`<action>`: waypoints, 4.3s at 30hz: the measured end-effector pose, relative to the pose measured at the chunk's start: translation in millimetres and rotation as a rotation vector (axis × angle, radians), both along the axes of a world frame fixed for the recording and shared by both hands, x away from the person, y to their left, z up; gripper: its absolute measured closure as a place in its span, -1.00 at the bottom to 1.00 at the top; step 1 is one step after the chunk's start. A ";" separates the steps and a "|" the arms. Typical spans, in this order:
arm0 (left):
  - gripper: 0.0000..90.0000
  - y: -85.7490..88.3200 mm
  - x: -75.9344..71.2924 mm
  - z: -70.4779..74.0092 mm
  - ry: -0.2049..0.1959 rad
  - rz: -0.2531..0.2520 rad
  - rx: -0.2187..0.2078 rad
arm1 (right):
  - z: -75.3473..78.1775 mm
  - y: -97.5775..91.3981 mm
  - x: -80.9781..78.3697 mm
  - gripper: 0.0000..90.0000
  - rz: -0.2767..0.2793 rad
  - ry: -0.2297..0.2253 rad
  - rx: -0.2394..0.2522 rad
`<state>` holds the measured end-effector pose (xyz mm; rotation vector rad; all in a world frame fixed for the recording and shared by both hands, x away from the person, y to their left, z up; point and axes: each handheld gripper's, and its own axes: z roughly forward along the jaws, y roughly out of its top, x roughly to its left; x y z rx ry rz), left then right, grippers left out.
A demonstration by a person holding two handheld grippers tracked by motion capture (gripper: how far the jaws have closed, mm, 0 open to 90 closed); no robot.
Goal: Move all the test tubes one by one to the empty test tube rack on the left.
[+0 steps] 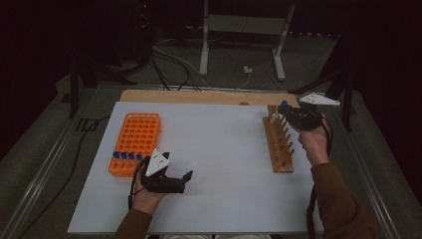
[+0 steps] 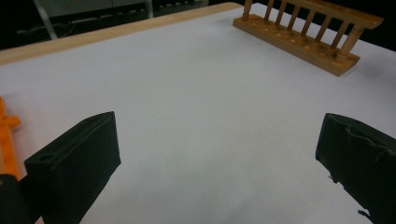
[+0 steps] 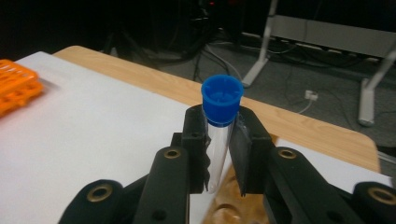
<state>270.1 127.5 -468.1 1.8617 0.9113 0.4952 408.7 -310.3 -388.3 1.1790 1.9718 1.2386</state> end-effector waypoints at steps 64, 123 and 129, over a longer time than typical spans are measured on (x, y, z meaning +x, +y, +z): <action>0.72 -92.1 42.6 9.3 -0.066 -0.080 -0.013 | -27.3 158.1 -67.8 0.70 0.405 0.143 0.051; 0.74 49.6 -25.8 17.9 -0.045 -0.028 -0.060 | -33.3 41.7 -69.9 -1.00 0.141 0.057 0.152; 0.74 71.2 -34.3 14.0 -0.050 0.021 -0.040 | -33.9 37.5 -69.6 -1.00 0.127 0.053 0.158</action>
